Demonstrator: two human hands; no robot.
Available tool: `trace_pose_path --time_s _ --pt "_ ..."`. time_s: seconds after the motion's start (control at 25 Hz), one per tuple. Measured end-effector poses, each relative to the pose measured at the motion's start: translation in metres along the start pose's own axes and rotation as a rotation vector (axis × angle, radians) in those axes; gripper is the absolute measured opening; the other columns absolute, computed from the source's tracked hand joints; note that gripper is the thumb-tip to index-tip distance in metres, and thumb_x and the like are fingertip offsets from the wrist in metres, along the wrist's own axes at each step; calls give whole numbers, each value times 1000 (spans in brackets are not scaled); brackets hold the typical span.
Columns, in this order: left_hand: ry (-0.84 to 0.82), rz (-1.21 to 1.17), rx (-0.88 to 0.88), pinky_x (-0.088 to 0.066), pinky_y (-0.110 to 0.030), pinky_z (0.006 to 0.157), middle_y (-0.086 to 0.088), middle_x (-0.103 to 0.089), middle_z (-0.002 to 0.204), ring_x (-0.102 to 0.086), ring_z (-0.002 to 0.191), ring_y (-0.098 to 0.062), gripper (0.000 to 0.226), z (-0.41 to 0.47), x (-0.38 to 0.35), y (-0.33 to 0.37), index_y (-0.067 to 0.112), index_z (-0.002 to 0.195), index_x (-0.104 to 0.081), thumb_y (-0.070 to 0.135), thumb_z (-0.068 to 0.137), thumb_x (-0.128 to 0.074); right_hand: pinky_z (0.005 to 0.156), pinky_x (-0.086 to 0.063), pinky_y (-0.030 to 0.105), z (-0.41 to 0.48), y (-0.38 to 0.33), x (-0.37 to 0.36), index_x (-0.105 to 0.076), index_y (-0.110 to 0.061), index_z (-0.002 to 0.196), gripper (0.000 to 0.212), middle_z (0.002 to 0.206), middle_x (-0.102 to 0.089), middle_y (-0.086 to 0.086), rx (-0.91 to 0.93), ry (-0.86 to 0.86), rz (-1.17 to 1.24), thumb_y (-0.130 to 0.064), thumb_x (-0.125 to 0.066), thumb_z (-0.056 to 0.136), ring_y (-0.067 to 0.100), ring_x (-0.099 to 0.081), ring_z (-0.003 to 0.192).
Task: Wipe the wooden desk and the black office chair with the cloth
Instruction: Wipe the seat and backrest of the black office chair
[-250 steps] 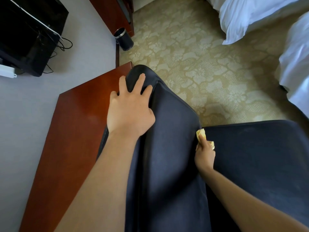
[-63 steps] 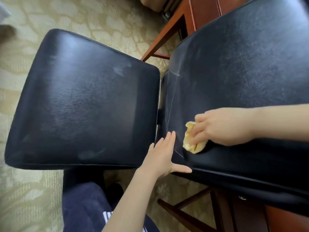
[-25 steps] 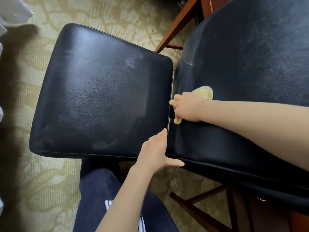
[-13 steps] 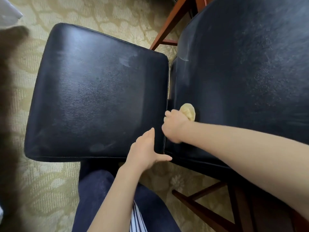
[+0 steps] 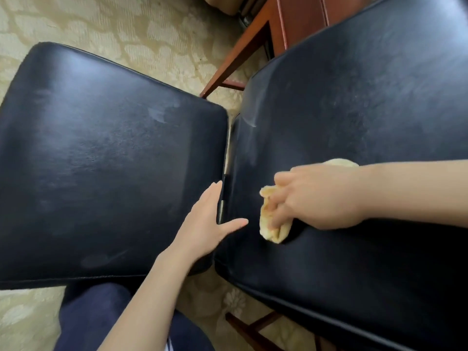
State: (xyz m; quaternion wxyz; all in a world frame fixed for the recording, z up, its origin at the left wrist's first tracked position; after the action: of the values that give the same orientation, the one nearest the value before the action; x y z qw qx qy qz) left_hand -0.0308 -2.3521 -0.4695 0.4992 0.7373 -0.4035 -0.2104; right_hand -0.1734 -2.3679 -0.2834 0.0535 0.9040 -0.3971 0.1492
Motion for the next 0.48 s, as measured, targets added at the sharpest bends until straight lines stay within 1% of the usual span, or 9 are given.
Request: trace_pose_path --time_s 0.08,0.16,0.2,0.28,0.36,0.48 --pt "-46 -96 -22 -10 -27 116 15 -2 159 -2 144 -2 111 25 -7 17 31 152 -5 65 65 -66 84 -36 27 -5 38 6 -34 -49 135 55 135 -40 -17 -116 57 -47 -15 -37 92 12 -21 88" --pt "-103 -171 -19 -7 -29 118 16 6 158 6 143 1 128 50 -9 31 30 152 2 71 52 -67 82 -36 28 -1 77 15 -34 -48 135 56 136 -41 -12 -226 106 -98 -13 -37 91 13 -22 88" --pt "-139 -178 -6 -5 -30 117 16 12 158 11 142 1 135 61 -9 35 31 151 7 71 49 -72 81 -35 29 2 97 21 -35 -47 136 57 136 -41 -9 -278 129 -120 -13 -37 91 14 -24 89" --pt "-218 -123 36 -5 -38 119 15 23 155 17 142 -2 143 76 -9 39 34 148 18 66 47 -78 83 -38 33 10 135 31 -36 -45 137 57 136 -43 -3 -381 180 -158 -10 -38 91 18 -33 95" --pt "-278 -87 85 -7 -44 119 14 28 153 16 143 -7 145 84 -11 38 33 144 26 62 49 -80 82 -39 36 23 168 41 -41 -40 136 55 134 -46 3 -470 218 -193 -7 -39 91 22 -36 99" --pt "-332 -113 147 -11 -43 119 14 26 154 8 146 -12 149 88 -16 31 35 142 29 63 44 -80 76 -31 35 58 189 49 -51 -25 130 41 127 -50 7 -589 233 -214 -11 -50 91 27 -37 106"
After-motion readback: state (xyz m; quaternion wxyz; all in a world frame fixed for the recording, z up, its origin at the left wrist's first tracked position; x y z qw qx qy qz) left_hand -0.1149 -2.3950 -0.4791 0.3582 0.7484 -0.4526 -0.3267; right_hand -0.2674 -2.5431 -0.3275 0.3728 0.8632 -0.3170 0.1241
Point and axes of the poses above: each hand's wrist, its own z-axis towards the middle knuckle, its own x-axis out of the back of the hand, y = z × x, the point moved 1 cm from there along z, towards the middle knuckle
